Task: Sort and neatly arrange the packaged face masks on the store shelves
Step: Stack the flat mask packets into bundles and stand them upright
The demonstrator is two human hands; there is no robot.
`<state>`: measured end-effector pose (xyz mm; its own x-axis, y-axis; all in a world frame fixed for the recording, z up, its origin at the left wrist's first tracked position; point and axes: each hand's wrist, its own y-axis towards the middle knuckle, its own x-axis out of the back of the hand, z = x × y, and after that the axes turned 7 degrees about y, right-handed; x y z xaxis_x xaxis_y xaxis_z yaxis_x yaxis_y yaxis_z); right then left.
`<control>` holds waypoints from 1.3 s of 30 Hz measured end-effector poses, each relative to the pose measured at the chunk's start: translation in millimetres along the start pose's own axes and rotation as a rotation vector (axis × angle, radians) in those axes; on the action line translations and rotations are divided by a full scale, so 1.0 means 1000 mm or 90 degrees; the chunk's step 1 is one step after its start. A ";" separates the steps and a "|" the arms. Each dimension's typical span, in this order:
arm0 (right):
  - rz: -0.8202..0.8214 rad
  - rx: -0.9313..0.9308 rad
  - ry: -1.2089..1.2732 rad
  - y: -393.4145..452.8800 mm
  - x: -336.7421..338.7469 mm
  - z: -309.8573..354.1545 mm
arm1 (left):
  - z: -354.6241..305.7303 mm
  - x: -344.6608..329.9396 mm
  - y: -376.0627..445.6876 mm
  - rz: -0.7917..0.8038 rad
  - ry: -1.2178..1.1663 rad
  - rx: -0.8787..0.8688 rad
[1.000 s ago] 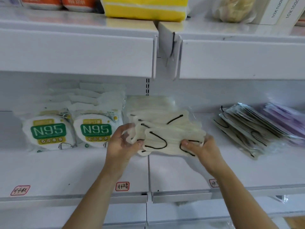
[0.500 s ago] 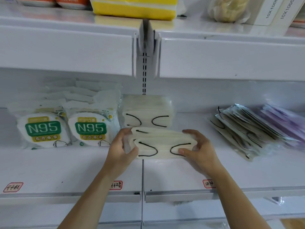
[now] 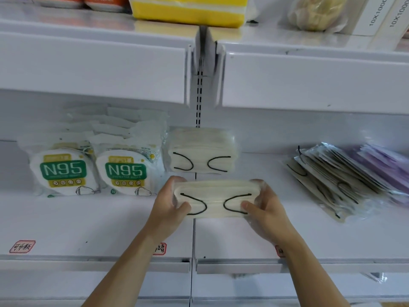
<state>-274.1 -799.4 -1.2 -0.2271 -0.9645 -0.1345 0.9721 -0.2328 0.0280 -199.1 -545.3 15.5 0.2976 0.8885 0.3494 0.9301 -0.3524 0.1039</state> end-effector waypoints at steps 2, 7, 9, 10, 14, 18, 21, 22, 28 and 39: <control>-0.020 0.011 -0.030 0.007 0.003 -0.004 | 0.002 0.002 0.005 -0.046 0.007 -0.002; -0.133 0.121 -0.205 0.056 0.004 -0.002 | -0.017 -0.004 0.015 -0.177 -0.001 -0.053; -0.169 0.095 -0.220 0.075 0.005 -0.004 | -0.017 -0.004 0.011 -0.218 0.009 -0.109; -0.188 0.085 -0.233 0.083 0.007 -0.008 | -0.014 -0.003 0.008 -0.228 0.047 -0.148; -0.226 0.072 -0.246 0.099 -0.001 -0.016 | 0.001 0.000 0.012 -0.089 0.273 -0.184; -0.222 0.048 -0.261 0.102 -0.029 -0.022 | 0.025 -0.010 0.029 0.014 0.510 -0.174; -0.229 0.097 -0.295 0.098 -0.037 -0.021 | 0.033 -0.014 0.033 -0.010 0.555 -0.155; -0.238 0.104 -0.283 0.096 -0.036 -0.018 | 0.034 -0.015 0.033 -0.018 0.562 -0.156; -0.153 0.040 -0.057 0.101 -0.035 -0.001 | 0.037 -0.016 0.035 -0.036 0.586 -0.181; -0.155 -0.054 0.058 0.145 -0.030 -0.019 | 0.033 -0.017 0.032 -0.017 0.660 -0.162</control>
<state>-125.2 -802.0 -11.5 -0.4530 -0.8649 -0.2164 0.8915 -0.4422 -0.0986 -166.9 -561.7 -17.7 -0.1621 0.2555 0.9531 0.8258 -0.4937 0.2727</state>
